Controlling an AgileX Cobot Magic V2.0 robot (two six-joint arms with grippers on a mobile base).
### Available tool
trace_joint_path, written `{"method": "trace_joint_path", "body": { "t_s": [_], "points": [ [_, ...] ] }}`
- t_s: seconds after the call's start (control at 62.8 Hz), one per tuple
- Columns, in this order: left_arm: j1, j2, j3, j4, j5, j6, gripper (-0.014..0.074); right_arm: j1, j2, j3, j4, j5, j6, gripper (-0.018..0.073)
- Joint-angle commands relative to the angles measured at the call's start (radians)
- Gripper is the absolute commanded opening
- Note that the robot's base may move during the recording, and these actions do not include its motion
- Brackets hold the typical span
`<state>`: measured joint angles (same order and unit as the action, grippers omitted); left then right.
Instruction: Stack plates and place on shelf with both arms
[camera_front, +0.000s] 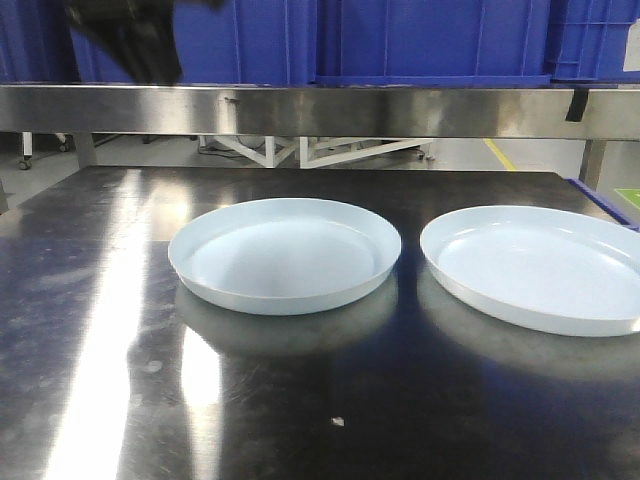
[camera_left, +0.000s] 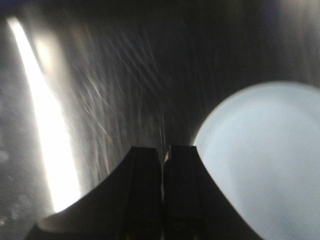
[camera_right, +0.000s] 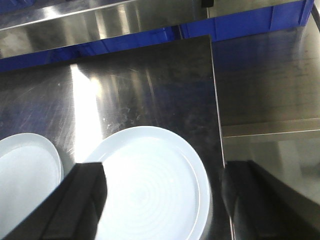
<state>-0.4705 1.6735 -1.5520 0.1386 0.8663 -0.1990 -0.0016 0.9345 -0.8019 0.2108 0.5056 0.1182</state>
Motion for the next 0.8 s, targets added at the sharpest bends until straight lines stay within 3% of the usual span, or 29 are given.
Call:
{"method": "trace_joint_path", "body": {
  "t_s": [0.0,0.271,0.573,0.78],
  "points": [
    [0.023,-0.134,-0.042,-0.013,-0.091,-0.021,0.0092,0.002,-0.003,-0.039,0.008,-0.062,-0.008,0.0592],
    [0.154,-0.392,0.069,-0.009,-0.197,-0.098,0.0092,0.002,0.011,-0.039,0.008,-0.063,-0.008,0.0592],
    [0.340,-0.706,0.395,-0.012,-0.301,-0.100,0.0092,0.002,0.011,-0.039,0.008,-0.063,-0.008,0.0592],
    [0.364,-0.927,0.671,-0.010,-0.398,-0.100,0.0092,0.002,0.011,-0.039,0.008,-0.062,-0.008,0.0592]
  ]
}}
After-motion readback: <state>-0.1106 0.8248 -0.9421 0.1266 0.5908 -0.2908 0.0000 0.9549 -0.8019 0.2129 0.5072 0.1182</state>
